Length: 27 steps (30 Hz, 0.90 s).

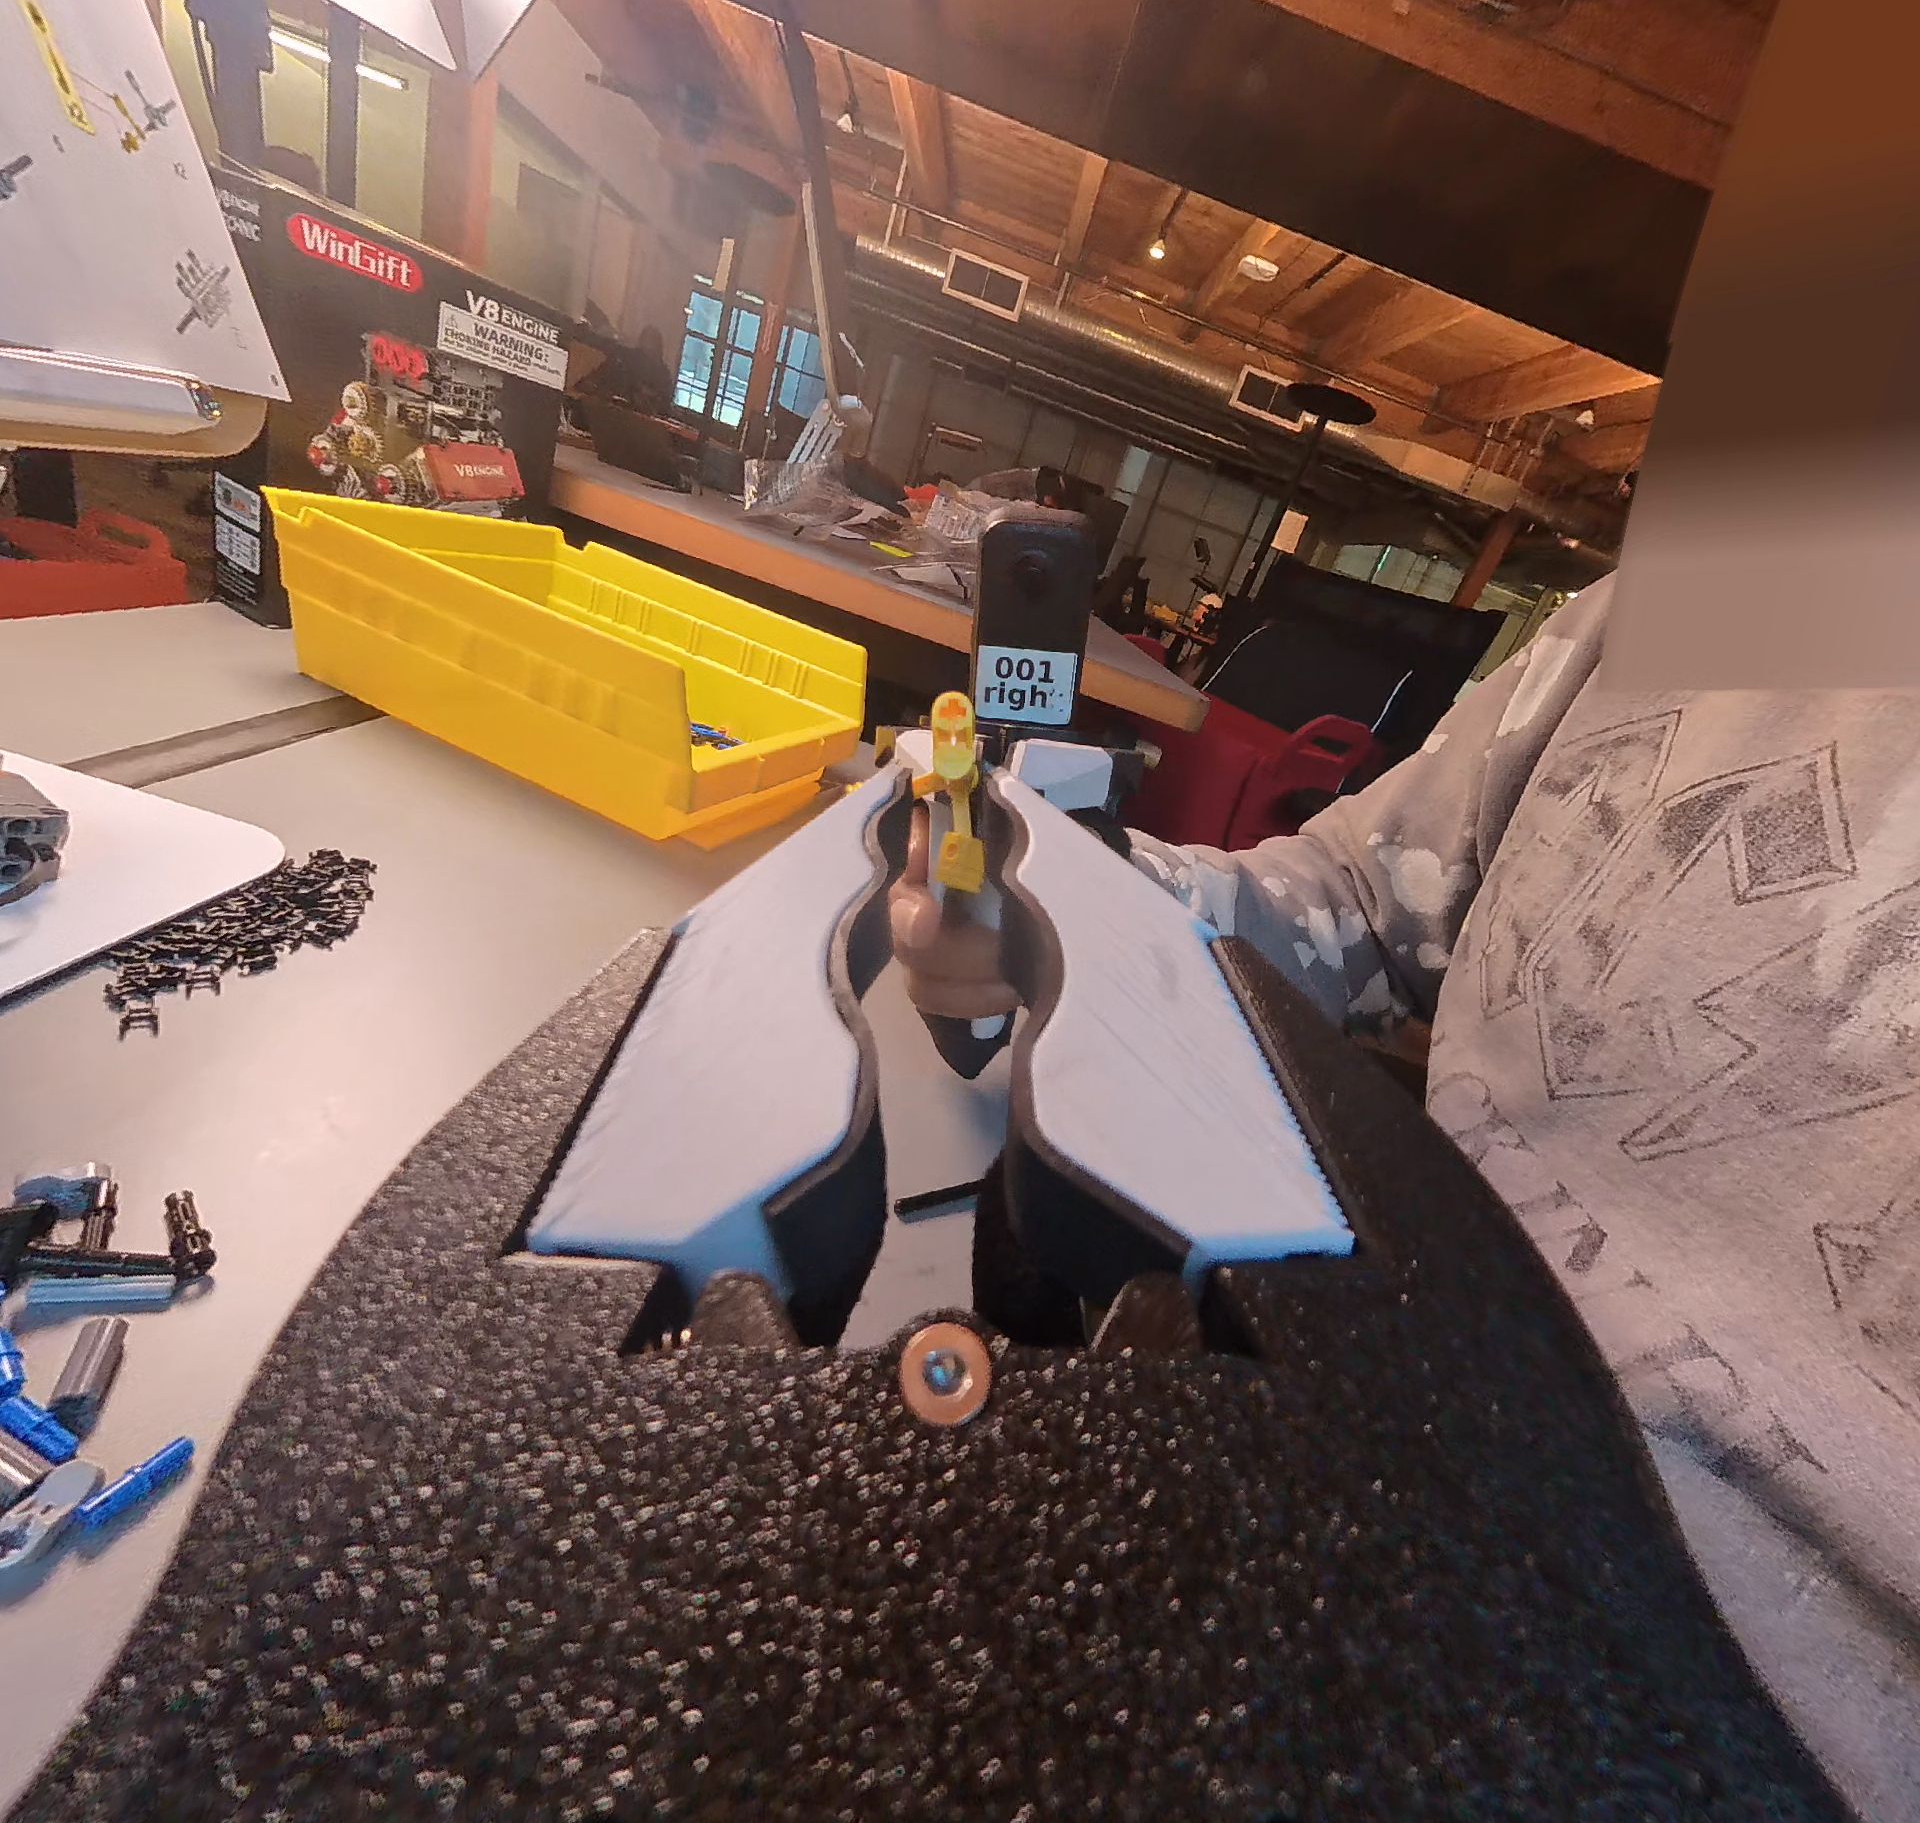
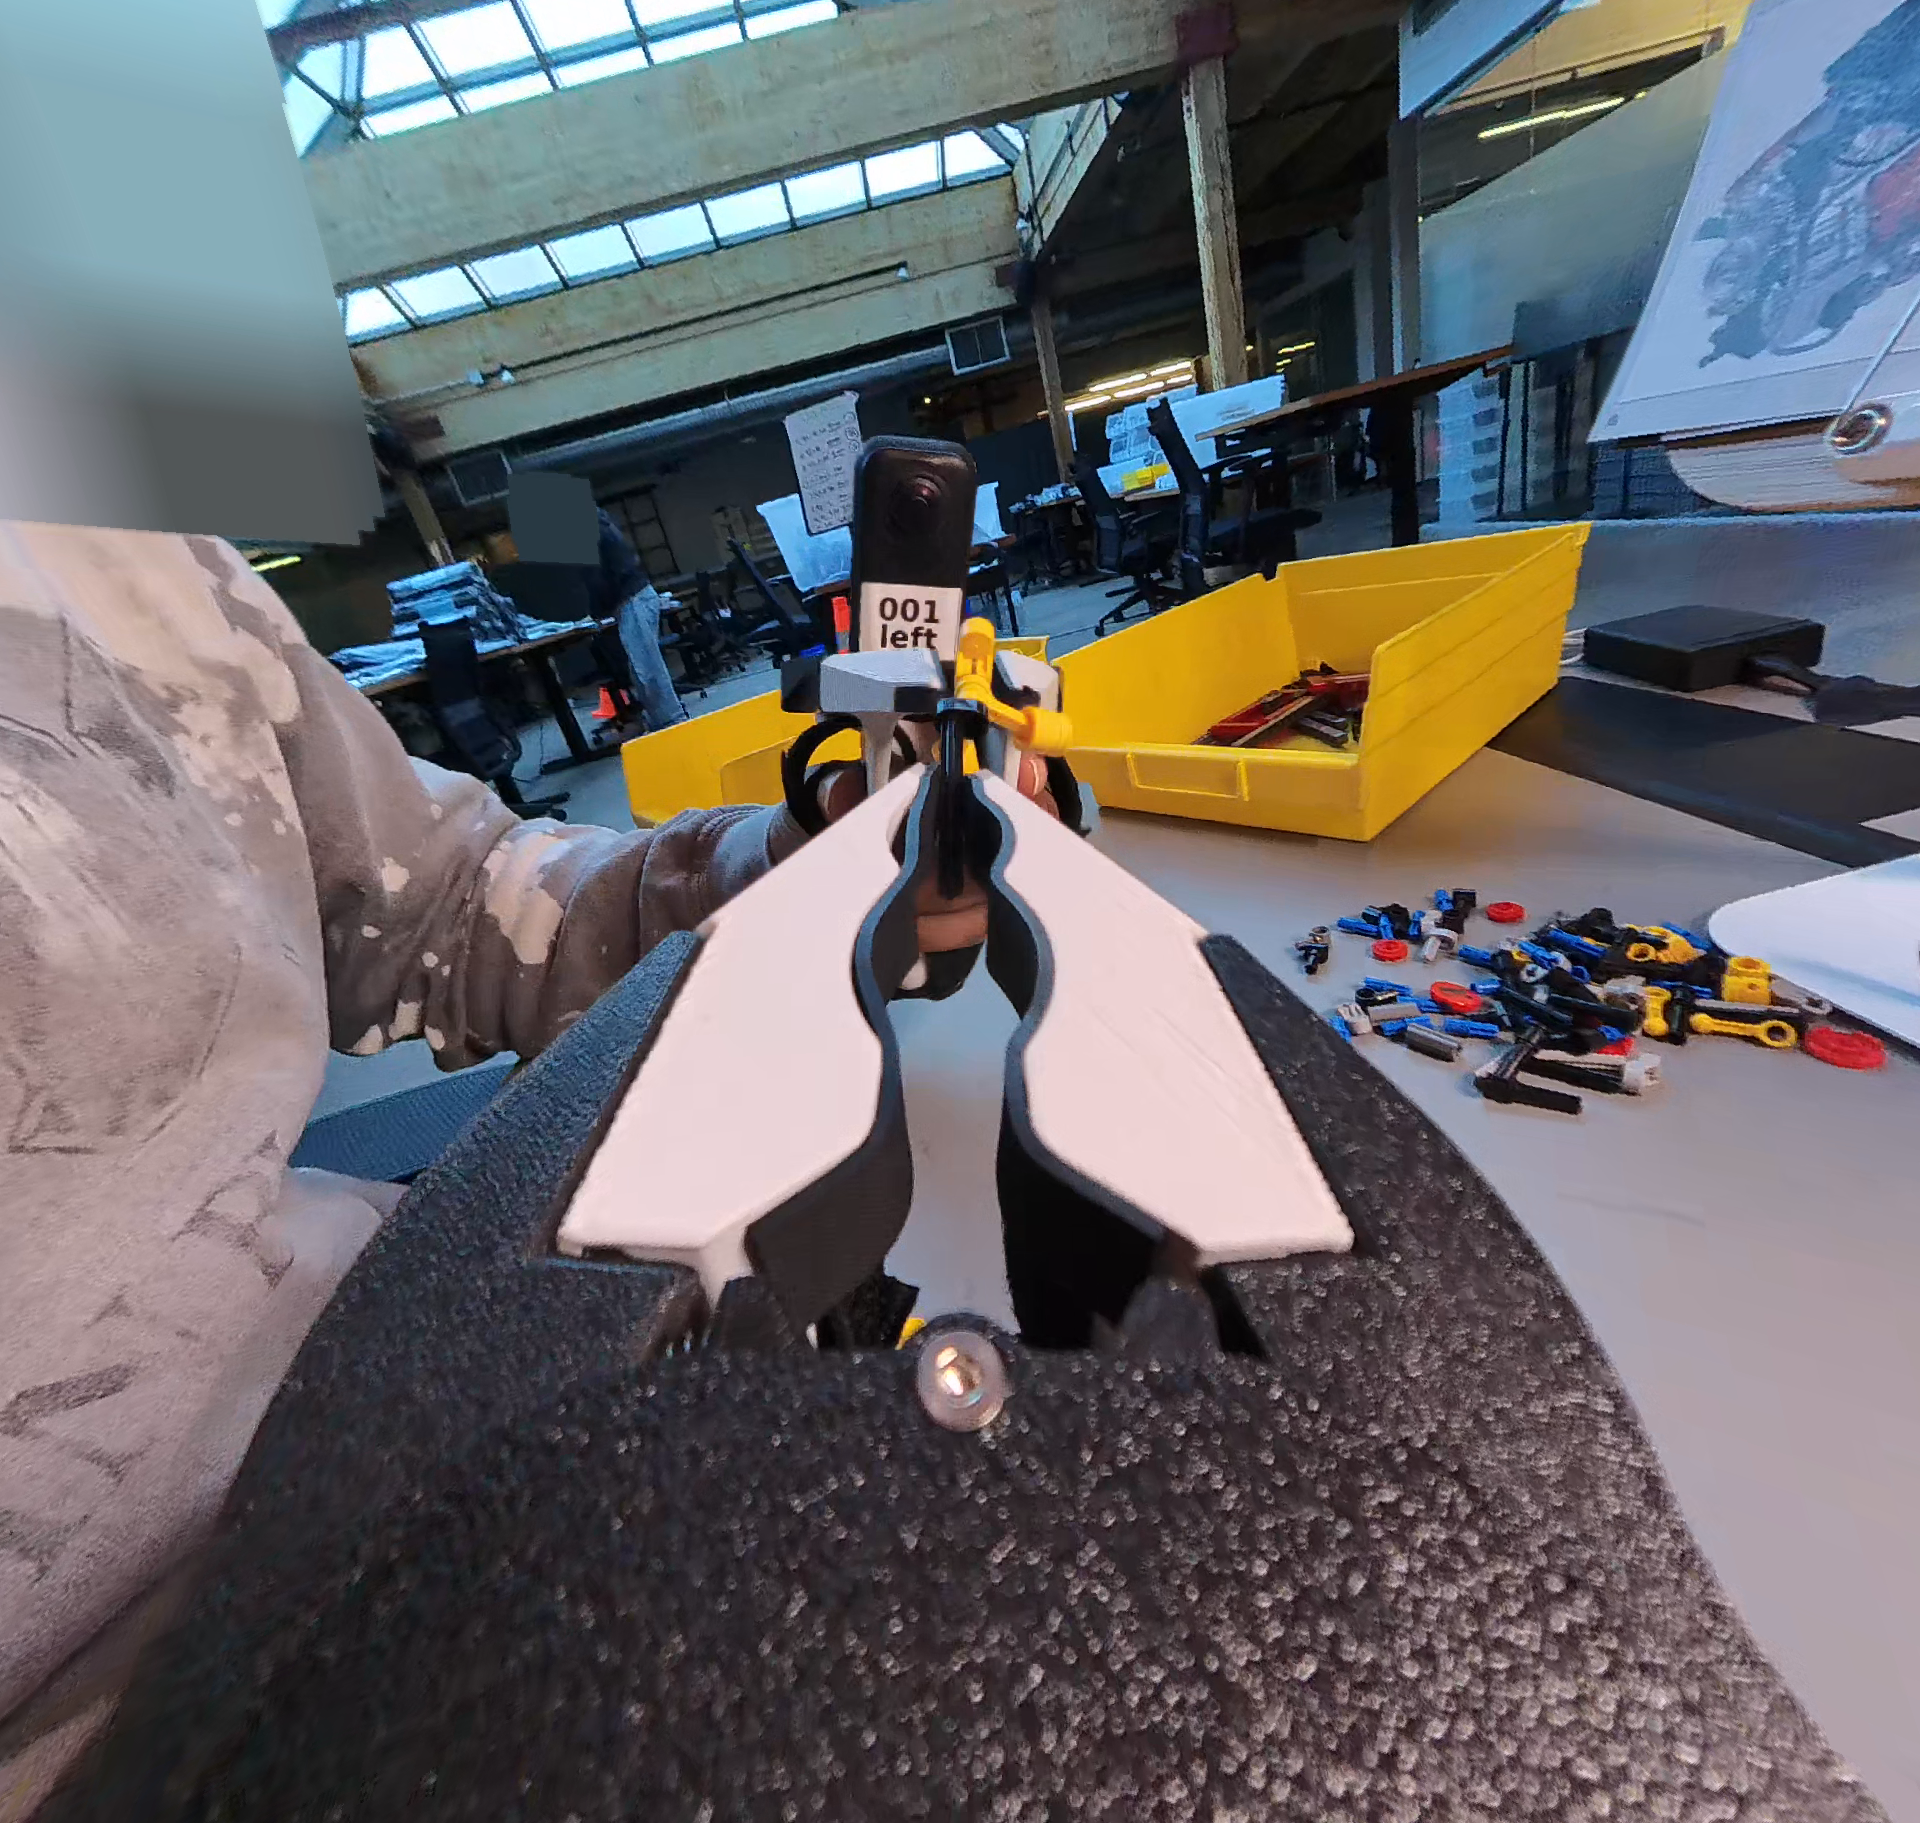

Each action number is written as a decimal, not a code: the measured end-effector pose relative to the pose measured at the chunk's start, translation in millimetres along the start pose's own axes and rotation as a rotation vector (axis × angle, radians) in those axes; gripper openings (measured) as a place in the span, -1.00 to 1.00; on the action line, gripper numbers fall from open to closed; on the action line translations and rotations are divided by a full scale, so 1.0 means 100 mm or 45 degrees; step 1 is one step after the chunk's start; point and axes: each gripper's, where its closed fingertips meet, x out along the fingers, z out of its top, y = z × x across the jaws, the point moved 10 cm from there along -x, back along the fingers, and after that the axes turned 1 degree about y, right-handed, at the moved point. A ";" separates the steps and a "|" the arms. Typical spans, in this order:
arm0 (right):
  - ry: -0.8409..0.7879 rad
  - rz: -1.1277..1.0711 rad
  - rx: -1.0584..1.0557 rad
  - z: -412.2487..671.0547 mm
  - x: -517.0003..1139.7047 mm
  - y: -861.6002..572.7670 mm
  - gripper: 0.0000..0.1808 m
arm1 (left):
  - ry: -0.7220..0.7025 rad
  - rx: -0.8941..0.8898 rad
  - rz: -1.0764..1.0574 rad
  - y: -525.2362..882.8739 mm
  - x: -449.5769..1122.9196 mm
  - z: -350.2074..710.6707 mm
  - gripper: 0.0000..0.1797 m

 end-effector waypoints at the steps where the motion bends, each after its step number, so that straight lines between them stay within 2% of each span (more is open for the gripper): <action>1: 0.003 -0.004 0.017 0.00 0.01 0.00 -0.96 | -0.005 -0.007 0.002 0.01 0.00 0.00 -0.89; 3: -0.005 -0.018 0.117 0.00 0.02 -0.02 -0.96 | -0.015 -0.030 -0.005 0.02 -0.02 -0.01 -0.91; 9: -0.194 0.044 0.699 -0.07 0.00 -0.14 -0.97 | -0.045 -0.018 0.047 0.05 -0.06 0.03 -0.89; 16: -0.311 0.099 1.028 -0.20 0.02 -0.19 -0.96 | -0.018 0.063 0.161 0.05 -0.05 0.03 -0.78; 23: -0.327 0.089 1.157 -0.31 0.08 -0.19 -0.96 | 0.145 0.531 0.483 -0.10 0.05 0.02 -0.75; 27: -0.347 0.076 1.223 -0.38 0.12 -0.17 -0.96 | 0.276 0.697 0.572 -0.13 0.09 -0.02 -0.77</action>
